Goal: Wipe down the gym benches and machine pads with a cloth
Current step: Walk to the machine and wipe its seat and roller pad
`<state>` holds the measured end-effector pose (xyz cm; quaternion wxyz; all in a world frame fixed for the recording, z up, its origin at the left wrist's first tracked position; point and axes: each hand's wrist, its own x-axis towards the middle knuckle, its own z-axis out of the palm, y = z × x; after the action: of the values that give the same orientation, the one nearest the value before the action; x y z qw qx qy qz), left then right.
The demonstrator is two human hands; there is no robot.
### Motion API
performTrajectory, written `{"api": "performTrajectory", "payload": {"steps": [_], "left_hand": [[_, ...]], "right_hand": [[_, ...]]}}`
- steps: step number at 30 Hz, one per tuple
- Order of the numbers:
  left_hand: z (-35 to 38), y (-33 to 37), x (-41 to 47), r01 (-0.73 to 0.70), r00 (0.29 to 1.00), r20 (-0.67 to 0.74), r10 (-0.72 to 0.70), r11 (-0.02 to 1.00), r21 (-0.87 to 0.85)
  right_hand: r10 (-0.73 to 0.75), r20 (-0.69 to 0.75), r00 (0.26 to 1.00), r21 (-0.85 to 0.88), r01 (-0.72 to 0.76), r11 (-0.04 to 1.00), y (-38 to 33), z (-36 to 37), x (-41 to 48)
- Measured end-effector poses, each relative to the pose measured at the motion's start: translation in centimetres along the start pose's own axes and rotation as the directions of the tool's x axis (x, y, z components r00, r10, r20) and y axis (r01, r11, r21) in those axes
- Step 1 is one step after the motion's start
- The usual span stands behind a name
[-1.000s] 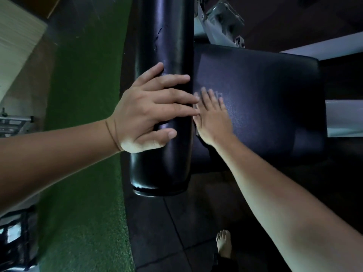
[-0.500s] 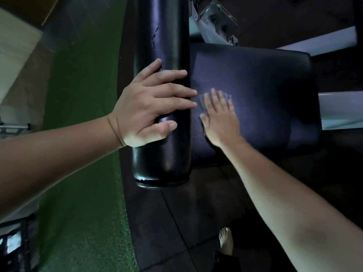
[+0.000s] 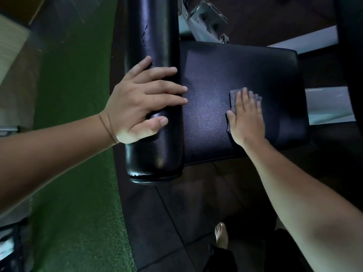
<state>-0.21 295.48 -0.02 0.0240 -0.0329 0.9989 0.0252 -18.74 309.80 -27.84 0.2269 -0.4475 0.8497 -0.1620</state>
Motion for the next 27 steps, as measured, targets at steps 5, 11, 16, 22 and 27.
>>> {"api": "performTrajectory", "payload": {"steps": [5,11,16,22,27], "left_hand": [[-0.1,0.1,-0.1,0.003,1.0,0.0,-0.003,1.0,-0.004],[0.1,0.0,0.0,0.011,1.0,-0.01,-0.011,1.0,-0.006],[-0.1,0.1,0.2,0.015,1.0,0.006,-0.015,1.0,-0.009],[-0.1,0.2,0.1,0.017,1.0,0.006,-0.017,1.0,-0.014],[-0.1,0.2,0.2,0.023,1.0,0.011,-0.023,1.0,-0.015]], "right_hand": [[-0.137,0.039,0.99,-0.042,0.139,0.989,-0.9,2.1,-7.1],[0.096,-0.011,0.995,-0.031,-0.096,0.995,5.8,-0.2,-0.2],[0.137,-0.014,0.991,-0.011,-0.137,0.991,5.5,0.0,-2.7],[0.194,-0.016,0.981,-0.029,-0.195,0.98,9.5,-0.3,-1.7],[0.293,-0.04,0.955,0.045,-0.291,0.956,7.4,-0.7,0.3]]}}
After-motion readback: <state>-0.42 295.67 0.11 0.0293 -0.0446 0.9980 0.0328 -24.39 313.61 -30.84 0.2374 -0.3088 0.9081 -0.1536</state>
